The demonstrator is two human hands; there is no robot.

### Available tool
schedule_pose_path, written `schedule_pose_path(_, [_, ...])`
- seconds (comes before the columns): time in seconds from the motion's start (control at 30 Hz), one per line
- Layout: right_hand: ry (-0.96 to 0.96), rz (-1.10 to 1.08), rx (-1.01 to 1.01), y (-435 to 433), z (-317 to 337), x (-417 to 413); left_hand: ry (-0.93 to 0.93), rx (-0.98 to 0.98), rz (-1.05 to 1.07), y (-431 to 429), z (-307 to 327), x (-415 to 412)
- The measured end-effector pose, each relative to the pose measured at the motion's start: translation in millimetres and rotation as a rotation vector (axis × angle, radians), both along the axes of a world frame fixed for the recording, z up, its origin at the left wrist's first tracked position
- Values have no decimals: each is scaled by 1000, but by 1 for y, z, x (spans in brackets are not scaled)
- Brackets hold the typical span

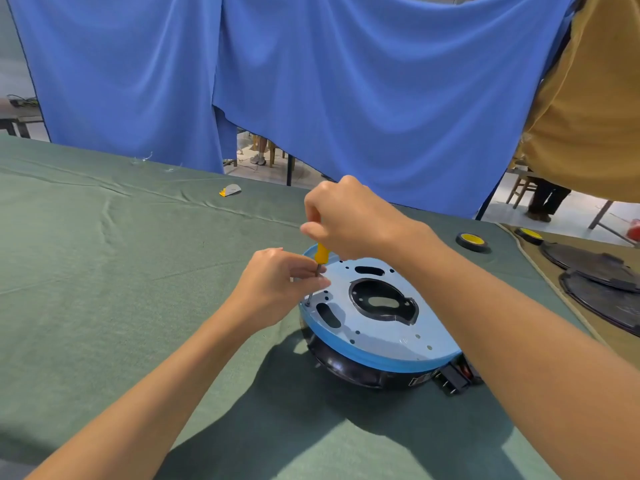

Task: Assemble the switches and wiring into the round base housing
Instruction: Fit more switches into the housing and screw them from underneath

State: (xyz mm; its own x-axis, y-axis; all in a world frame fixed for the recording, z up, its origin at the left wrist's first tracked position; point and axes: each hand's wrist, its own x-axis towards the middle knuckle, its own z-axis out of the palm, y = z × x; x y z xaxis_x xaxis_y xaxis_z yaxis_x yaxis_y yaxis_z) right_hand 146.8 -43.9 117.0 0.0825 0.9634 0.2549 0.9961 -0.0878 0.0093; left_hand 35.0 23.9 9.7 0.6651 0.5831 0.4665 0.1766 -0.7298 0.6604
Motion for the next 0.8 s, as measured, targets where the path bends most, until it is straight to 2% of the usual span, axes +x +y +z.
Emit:
schedule_pose_path(0.07, [-47,-50,-20,3,-5,1,-59,-10,37,-2,-1,1])
schedule_pose_path(0.2, [72,48,-181,-5,7,3,-3,-17,-28,1,-2,0])
schedule_pose_path(0.3, [76,68,-90,-6,10,3,59,-36,-84,3,-1,-2])
schedule_pose_path(0.4, [52,-66,-25,0,4,-1,-49,-78,26,2,-2,0])
schedule_pose_path(0.47, [43,-91,-39,2,3,0,-93,-103,28,0,-3,0])
schedule_pose_path(0.57, [8,28,-138,-2,9,0,-14,-27,-30,3,-5,0])
schedule_pose_path(0.67, [100,75,-75,-4,11,-1,22,-46,-82,4,-4,-1])
schedule_pose_path(0.8, [-7,-90,-9,4,2,-6,-137,-131,36,-1,-7,1])
